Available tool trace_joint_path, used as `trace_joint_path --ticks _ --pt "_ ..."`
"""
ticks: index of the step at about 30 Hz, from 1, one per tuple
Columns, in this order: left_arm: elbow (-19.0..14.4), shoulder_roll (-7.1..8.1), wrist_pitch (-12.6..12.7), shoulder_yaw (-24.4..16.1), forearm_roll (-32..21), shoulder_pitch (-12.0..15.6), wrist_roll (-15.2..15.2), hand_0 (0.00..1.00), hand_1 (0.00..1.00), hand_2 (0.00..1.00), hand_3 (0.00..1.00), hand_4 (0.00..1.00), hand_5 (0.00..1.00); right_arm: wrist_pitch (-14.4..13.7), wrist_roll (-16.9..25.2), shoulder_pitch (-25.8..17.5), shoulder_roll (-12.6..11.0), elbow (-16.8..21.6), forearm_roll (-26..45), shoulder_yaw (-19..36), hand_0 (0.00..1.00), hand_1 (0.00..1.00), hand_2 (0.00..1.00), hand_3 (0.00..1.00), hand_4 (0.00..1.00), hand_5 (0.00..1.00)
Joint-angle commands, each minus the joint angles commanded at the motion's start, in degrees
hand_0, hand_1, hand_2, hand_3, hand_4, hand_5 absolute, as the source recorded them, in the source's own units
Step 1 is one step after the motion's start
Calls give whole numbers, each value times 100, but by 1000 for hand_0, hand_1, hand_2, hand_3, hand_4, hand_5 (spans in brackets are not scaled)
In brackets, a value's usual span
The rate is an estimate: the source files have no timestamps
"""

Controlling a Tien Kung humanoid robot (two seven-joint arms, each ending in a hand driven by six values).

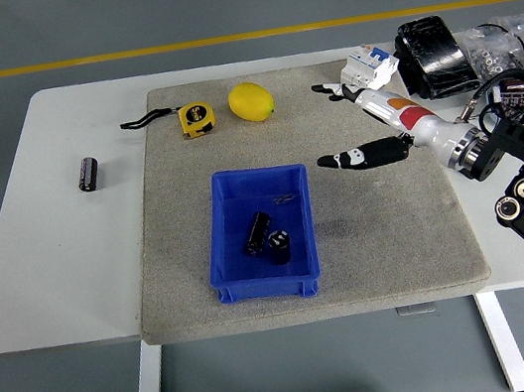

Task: Pick up the battery,place it into the box

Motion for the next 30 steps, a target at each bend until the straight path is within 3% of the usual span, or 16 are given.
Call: trace_joint_path --ticks 4,5,10,11,16,26,30 --pt "0 -8 -5 -45 43 5 2 667 596 725 700 710 712 -158 -75 -344 -92 -9 936 438 998 983 982 998 998 714" --pt "0 -9 -8 -55 56 5 3 668 597 725 701 709 711 -165 -121 -429 -106 3 1196 507 998 944 959 984 998 917" --pt "0 -9 -25 -112 125 8 4 668 597 725 701 709 711 -358 -197 -800 -85 108 2388 633 998 944 959 984 998 917" --pt "0 -9 -27 -127 143 7 6 667 599 725 699 709 712 -425 -166 -841 -57 125 2649 606 998 926 943 950 998 998" --pt "0 -9 -43 -87 149 8 21 667 599 725 699 709 712 -697 109 -953 117 183 3841 304 998 926 943 950 998 998" --pt "0 -15 -57 -7 77 33 20 672 605 727 700 706 713 -574 374 -1162 71 42 6260 -56 998 916 930 930 998 998" --pt "0 -15 -75 -7 113 50 29 672 609 728 699 705 713 -635 345 -1226 55 -68 6780 -133 998 917 927 935 998 998"
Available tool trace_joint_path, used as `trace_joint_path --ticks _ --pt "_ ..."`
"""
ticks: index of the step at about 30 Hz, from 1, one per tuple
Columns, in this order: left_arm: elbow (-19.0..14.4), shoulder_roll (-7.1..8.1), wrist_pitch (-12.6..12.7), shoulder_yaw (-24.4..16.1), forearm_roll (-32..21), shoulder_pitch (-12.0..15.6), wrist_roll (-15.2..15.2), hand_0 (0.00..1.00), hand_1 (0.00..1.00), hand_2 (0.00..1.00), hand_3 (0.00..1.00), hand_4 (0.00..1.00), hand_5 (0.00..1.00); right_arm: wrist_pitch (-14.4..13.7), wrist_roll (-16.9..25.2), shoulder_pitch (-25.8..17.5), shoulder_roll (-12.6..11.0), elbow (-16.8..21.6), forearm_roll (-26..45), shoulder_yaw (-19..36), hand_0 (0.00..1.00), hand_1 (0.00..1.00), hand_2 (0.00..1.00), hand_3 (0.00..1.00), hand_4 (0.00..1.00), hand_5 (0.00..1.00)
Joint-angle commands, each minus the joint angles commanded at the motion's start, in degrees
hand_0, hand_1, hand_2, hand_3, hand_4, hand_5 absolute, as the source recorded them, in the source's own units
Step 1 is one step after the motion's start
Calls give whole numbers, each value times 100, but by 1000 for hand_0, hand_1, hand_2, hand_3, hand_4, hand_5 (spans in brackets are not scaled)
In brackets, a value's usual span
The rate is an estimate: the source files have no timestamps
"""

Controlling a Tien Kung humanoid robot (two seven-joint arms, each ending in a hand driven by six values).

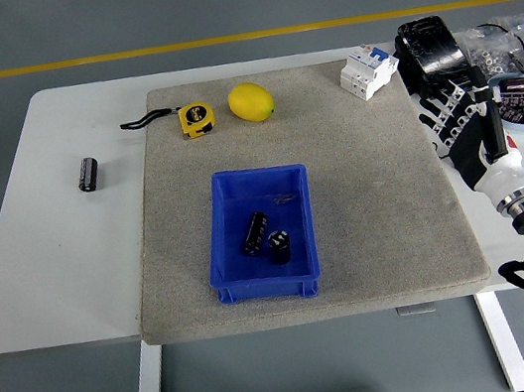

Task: Pick up the battery,place it into the box

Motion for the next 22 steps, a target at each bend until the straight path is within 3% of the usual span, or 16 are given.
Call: trace_joint_path --ticks 9,17,22 --pt "0 12 -36 57 20 23 10 672 619 733 701 703 715 -367 -123 -12 -3 -156 234 -145 998 911 922 930 998 998" --pt "0 20 -39 189 -131 -2 -21 674 618 735 701 703 716 -354 -116 21 -23 -145 -60 -142 998 898 913 919 998 998" --pt "0 26 -46 236 -165 -28 -33 674 618 735 701 703 716 -285 167 52 -62 -176 -409 -191 998 898 913 919 998 998"
